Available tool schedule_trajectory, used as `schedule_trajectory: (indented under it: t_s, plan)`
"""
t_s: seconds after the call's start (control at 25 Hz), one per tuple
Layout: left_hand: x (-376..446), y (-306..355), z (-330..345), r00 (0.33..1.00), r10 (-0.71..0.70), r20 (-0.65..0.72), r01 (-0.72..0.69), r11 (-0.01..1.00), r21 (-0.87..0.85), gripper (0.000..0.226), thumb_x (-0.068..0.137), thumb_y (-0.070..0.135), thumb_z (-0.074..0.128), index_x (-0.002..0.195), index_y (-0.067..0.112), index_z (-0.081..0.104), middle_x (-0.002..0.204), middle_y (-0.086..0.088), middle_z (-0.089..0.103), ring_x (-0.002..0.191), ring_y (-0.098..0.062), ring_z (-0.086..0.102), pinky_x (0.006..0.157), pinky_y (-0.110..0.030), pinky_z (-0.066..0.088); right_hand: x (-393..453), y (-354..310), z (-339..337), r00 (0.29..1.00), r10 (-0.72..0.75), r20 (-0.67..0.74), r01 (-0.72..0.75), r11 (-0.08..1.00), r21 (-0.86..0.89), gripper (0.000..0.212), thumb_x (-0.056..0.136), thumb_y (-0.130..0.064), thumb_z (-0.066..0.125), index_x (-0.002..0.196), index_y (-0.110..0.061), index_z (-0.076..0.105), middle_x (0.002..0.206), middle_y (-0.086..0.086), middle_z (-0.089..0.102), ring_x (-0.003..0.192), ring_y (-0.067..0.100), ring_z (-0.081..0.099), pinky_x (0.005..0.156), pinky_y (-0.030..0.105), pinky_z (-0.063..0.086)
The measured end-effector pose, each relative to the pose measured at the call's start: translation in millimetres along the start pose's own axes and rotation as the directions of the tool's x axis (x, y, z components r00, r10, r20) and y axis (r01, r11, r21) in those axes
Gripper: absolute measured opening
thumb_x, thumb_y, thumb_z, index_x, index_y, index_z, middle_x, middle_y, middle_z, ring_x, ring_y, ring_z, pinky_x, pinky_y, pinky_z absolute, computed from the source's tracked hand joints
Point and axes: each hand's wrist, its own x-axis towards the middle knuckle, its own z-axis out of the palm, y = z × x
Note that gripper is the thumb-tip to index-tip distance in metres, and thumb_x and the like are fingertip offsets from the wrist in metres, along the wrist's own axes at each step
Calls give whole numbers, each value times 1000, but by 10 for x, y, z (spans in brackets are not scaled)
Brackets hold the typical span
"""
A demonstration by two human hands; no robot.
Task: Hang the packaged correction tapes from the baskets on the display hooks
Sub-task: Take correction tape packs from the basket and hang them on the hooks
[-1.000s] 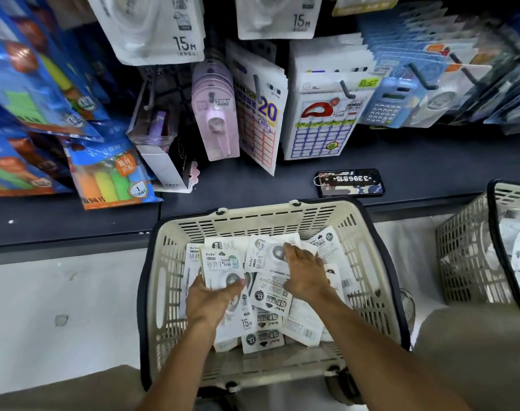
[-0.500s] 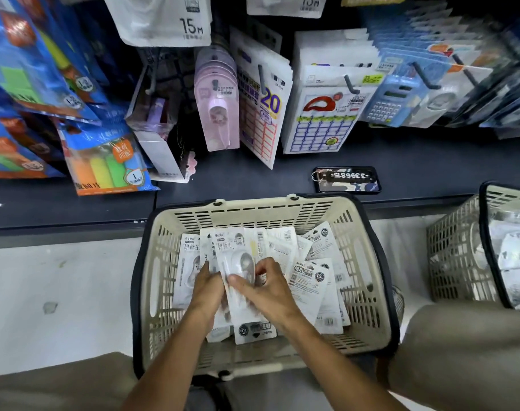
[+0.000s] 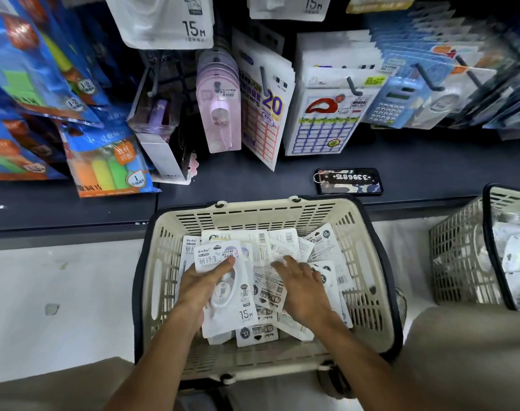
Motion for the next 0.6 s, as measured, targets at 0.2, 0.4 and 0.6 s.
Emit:
schedule_trajectory:
  t_s: [0.2, 0.4, 0.6]
  plan:
    - [81, -138, -86, 998, 56, -17, -56, 998, 25, 33, 69, 35, 92, 93, 29, 71, 70, 27, 74, 78, 3, 65, 76, -29, 46, 36, 350, -7, 941, -333, -62, 322, 936, -141, 47, 102, -26, 55, 146, -38, 47, 165, -9, 24, 154, 20, 13, 122, 46, 14]
    - [35, -41, -41, 984, 178, -27, -179, 984, -23, 37, 72, 28, 91, 104, 26, 73, 86, 17, 80, 74, 1, 75, 69, -25, 54, 29, 365, -478, 923, 127, -363, 191, 669, 719, 18, 99, -17, 61, 109, -22, 75, 111, 1, 76, 100, 5, 71, 85, 30, 60]
    - [-37, -2, 28, 982, 173, 78, -177, 983, 48, 38, 71, 34, 91, 102, 30, 70, 87, 19, 79, 76, 4, 73, 66, -18, 47, -53, 170, -653, 955, 297, 5, -47, 134, 990, 19, 99, -24, 60, 87, -20, 75, 88, 2, 78, 72, 14, 73, 60, 26, 58]
